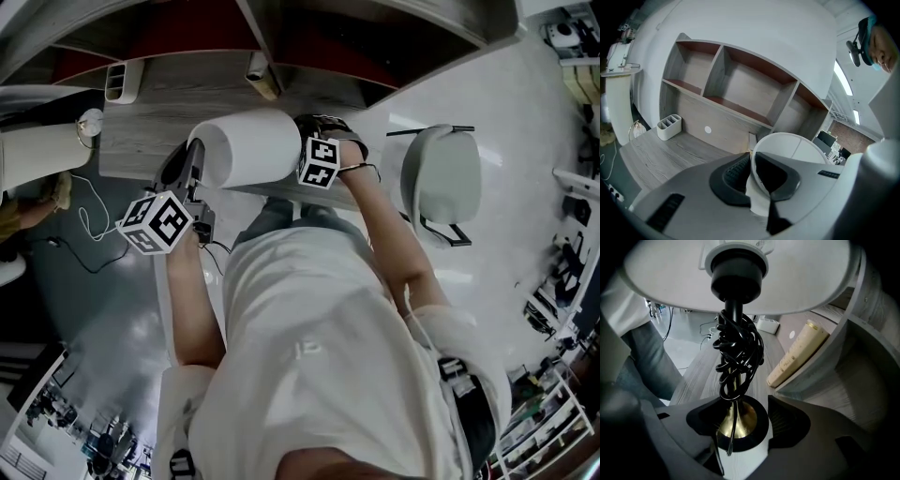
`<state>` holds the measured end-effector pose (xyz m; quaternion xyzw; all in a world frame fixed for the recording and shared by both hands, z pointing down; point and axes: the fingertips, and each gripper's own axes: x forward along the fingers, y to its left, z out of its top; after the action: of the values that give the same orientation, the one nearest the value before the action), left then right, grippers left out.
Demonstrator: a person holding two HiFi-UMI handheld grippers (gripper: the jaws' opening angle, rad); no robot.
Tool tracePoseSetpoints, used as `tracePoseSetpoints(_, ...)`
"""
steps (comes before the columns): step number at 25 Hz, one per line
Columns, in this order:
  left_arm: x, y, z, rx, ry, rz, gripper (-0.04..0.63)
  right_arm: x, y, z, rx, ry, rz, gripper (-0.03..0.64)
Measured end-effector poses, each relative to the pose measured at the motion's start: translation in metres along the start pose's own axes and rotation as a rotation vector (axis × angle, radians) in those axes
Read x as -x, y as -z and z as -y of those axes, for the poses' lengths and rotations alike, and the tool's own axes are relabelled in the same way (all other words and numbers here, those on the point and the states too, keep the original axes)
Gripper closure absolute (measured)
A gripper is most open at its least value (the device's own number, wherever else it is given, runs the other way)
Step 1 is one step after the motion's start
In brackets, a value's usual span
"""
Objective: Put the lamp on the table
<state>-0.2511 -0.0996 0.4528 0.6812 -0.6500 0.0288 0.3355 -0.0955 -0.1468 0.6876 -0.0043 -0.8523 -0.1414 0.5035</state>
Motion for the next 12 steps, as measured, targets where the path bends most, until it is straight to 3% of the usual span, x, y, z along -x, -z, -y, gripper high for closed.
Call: tracePoseSetpoints(12, -0.012, -0.007, 0.041, -0.057, 0.004, -0.009, 0.545, 0.051, 0.043, 0.014, -0.106, 0.110, -0.016, 0.322)
